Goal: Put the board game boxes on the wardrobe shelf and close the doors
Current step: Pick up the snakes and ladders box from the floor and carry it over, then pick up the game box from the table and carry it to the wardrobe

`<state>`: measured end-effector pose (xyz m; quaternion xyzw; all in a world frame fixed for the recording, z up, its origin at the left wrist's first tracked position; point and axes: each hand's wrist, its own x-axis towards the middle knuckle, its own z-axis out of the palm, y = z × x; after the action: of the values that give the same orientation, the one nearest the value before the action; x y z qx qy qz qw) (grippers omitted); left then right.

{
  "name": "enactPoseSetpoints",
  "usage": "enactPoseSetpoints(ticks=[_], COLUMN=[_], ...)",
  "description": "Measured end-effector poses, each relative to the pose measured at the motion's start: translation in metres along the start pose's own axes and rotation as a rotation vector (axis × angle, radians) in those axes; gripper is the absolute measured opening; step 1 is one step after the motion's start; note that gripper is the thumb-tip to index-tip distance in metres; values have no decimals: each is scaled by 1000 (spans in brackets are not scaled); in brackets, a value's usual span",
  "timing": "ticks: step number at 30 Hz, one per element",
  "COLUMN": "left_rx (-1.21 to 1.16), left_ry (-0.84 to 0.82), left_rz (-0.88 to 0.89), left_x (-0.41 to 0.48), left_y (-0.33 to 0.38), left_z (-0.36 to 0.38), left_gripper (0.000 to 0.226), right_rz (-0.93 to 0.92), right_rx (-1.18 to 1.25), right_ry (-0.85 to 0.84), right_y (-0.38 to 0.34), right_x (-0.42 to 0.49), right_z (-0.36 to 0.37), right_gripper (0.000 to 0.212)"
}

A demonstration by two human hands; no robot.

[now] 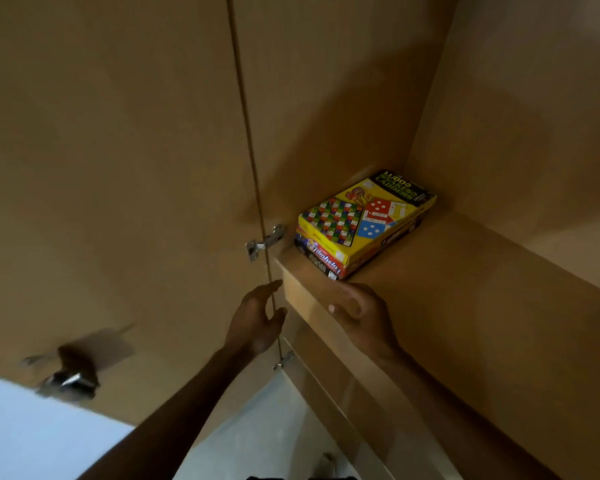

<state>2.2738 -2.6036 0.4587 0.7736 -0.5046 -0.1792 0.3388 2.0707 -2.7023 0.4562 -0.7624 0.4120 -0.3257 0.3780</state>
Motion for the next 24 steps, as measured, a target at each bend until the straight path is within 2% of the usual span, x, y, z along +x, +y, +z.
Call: enactPoseSetpoints(ticks=[5,12,16,24], left_rx=[-36,-115,-193,-309], left_ry=[59,235,408,849], left_rz=[-151,-462,-631,-969], left_x=[-96,-291,-409,-612], left_y=[-50,-124,-159,-179], left_z=[-26,-85,-118,-155], left_gripper=[49,38,35,30], right_rz=[27,-14,-80,-268], right_rx=[-26,-21,32,46], right_ry=[-210,-530,-752,-1244], right_y=[-30,-84,-128,-221], right_x=[-54,-168,-242,-390], right_z=[45,155,222,330], right_gripper=[43,42,42,41])
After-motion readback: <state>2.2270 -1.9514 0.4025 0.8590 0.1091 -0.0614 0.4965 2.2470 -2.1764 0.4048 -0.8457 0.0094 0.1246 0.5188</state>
